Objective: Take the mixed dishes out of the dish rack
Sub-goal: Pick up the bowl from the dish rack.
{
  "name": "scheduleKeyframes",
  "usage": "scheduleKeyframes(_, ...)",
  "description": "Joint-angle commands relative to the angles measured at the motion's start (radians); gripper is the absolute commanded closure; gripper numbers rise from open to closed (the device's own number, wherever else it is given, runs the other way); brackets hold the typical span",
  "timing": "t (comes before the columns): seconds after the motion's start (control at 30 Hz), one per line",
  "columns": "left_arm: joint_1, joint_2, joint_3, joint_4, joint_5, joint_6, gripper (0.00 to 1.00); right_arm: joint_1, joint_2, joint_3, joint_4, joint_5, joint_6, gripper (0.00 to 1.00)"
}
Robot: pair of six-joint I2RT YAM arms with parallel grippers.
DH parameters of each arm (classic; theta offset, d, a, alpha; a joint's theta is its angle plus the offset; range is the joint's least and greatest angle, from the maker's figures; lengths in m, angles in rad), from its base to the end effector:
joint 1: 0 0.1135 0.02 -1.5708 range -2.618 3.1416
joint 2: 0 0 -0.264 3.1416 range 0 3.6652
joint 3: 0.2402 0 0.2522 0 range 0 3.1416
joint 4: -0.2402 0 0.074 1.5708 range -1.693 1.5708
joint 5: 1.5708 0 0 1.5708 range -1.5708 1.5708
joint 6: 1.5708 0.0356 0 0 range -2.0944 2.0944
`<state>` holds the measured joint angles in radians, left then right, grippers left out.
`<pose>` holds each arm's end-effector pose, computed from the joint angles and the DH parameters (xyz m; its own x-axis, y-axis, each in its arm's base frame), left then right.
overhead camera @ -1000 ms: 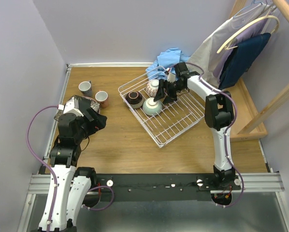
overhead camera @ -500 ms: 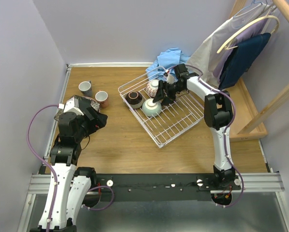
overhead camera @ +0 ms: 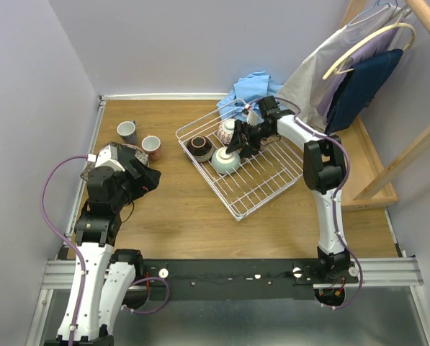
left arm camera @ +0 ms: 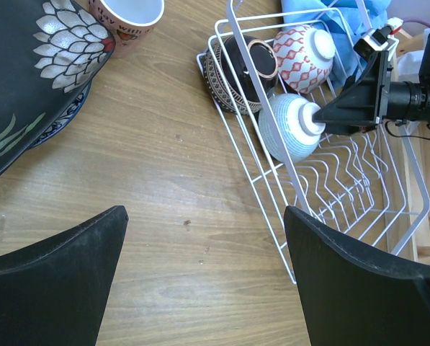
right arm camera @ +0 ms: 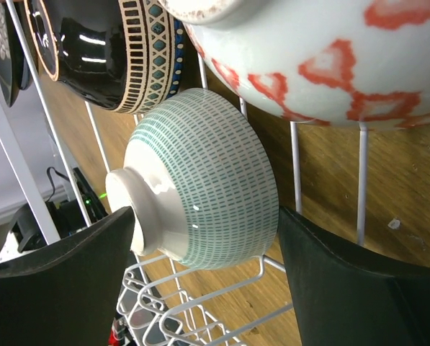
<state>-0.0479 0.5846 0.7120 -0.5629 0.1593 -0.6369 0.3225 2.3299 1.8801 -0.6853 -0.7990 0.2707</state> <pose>0.1337 -0.0121 0.3038 -0.4523 -0.5662 -0.6891 -0.0971 0.7993 -0.5930 0.4567 0.1795 0.1629 -0.9643 -0.1256 -0.2329 -0.2595 0.6219 0.7389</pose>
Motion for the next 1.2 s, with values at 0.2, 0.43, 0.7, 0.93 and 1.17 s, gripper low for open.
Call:
scheduleKeyframes(0.2,-0.003,-0.02,0.004,0.008,0.042,-0.012,0.02,0.006,0.013,-0.05,-0.051,0.032,-0.013,0.42)
scheduleKeyframes(0.43,-0.003,-0.035,0.009,-0.002,0.045,-0.018,0.02,0.006,-0.079,-0.05,-0.036,0.081,-0.025,0.62)
scheduleKeyframes(0.7,-0.003,-0.043,0.018,-0.022,0.042,-0.018,0.02,0.004,-0.182,-0.067,-0.019,0.156,-0.064,0.67)
scheduleKeyframes(0.93,-0.003,-0.045,0.017,-0.037,0.04,-0.02,0.02,0.01,-0.279,-0.148,0.027,0.251,-0.11,0.68)
scheduleKeyframes(1.17,-0.003,-0.034,0.014,-0.038,0.045,-0.027,0.02,0.05,-0.452,-0.297,0.156,0.395,-0.183,0.73)
